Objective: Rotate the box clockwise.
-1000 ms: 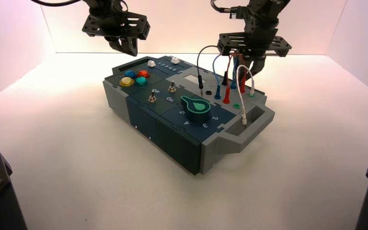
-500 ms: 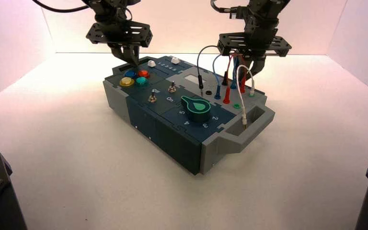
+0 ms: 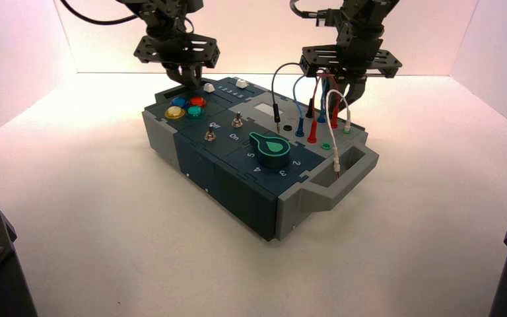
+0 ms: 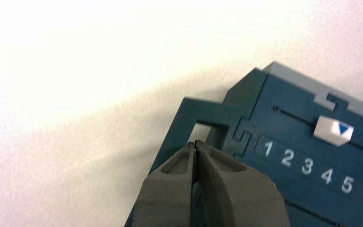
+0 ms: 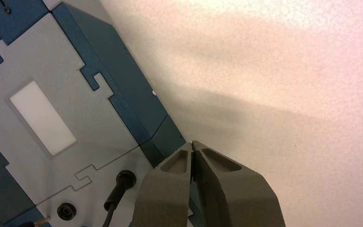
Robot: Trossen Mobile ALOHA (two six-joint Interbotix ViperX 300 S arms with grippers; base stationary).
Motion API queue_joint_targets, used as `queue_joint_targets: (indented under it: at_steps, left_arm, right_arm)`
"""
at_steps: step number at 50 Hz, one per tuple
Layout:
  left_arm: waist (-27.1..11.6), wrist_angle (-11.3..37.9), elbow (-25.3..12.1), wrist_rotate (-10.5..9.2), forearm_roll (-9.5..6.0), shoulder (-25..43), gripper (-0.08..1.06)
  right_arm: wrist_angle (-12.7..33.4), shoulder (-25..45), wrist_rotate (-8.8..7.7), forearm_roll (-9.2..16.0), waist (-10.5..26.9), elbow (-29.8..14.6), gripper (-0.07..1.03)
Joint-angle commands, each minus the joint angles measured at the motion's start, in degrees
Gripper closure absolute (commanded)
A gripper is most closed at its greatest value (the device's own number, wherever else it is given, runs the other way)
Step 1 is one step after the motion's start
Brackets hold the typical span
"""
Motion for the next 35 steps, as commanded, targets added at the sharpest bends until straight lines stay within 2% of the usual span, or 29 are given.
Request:
queue_joint_targets:
  at_steps: [1, 6, 19, 35]
  left_arm:
    - [0.44, -0.09, -2.37, 0.18, 0.09, 1.05, 1.01]
    - [0.44, -0.09, -3.78, 0.35, 0.09, 1.85, 1.01]
    - [0.26, -0.09, -8.17, 2.37, 0.09, 3.25, 1.01]
    - [-2.46, 1.85, -15.21, 2.46, -0.88, 6.59, 1.01]
  right_arm:
    - [0.62, -0.53, -0.18, 0.18, 1.05, -0.7, 0.98]
    - [0.62, -0.53, -0.18, 0.26, 1.05, -0.7, 0.98]
    - [1.05, -0.62, -0.09, 0.26, 0.79, -0.7, 0.98]
    - [1.05, -0.62, -0.18, 0.35, 0.44, -0.62, 0.98]
